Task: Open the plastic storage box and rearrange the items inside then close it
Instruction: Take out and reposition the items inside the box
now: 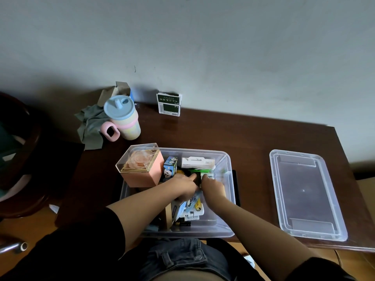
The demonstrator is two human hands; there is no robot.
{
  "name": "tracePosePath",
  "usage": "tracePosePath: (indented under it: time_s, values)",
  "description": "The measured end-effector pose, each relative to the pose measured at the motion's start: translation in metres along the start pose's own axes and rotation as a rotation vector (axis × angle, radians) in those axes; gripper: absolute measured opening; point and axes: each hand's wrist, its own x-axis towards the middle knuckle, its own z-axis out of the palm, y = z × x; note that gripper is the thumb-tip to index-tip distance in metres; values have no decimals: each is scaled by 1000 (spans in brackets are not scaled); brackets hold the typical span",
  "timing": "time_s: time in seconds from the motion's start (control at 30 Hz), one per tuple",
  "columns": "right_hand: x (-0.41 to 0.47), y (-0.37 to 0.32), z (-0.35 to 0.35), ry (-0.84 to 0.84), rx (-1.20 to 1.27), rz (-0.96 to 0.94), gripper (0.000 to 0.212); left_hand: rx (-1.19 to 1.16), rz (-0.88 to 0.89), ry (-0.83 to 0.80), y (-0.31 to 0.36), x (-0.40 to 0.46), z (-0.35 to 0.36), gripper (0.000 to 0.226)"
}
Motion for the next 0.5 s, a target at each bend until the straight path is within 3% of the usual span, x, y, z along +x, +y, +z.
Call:
tracePosePath:
  time_s: [0.13, 0.2, 0.27, 0.37, 0.43, 0.5]
  values:
    - [-2, 0, -5, -28, -3, 12, 27, -22, 4, -1, -1, 0, 0, 75]
    - [-6, 1, -10, -143, -19, -10, 23, -53, 16, -3, -2, 0, 0, 68]
    - [-13, 3, -10, -335, 10, -50, 5, -77, 32, 0, -3, 0, 1, 55]
    - [-22, 3, -1, -589, 182, -21, 23, -94, 24, 1, -3, 1, 2, 53]
    - [-26, 2, 7, -591, 343, 43, 19, -78, 28, 7, -2, 3, 2, 51]
    - [-25, 1, 16, -551, 509, 128, 32, -76, 28, 12, -2, 4, 2, 53]
